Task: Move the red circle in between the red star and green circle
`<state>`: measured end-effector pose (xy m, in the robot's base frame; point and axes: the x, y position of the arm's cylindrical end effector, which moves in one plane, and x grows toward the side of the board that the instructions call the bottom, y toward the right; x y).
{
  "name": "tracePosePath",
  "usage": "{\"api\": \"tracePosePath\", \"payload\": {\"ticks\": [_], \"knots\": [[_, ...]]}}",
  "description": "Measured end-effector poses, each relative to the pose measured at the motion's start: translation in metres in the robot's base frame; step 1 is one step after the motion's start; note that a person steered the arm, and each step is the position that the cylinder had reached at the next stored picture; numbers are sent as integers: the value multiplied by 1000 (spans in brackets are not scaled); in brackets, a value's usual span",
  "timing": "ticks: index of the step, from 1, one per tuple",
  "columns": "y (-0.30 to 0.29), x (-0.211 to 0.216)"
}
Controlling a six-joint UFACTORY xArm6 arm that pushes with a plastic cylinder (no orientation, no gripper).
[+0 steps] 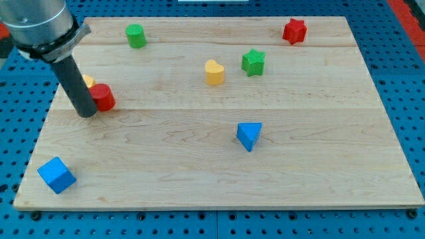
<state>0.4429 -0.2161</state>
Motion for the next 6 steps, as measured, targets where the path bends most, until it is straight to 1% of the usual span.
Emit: {"api": "tracePosePath", "payload": {"ticks": [1,2,3,4,5,6], "knots": [[40,-19],[62,-55],[62,-98],[19,-94],[31,-109],[82,-135]]}}
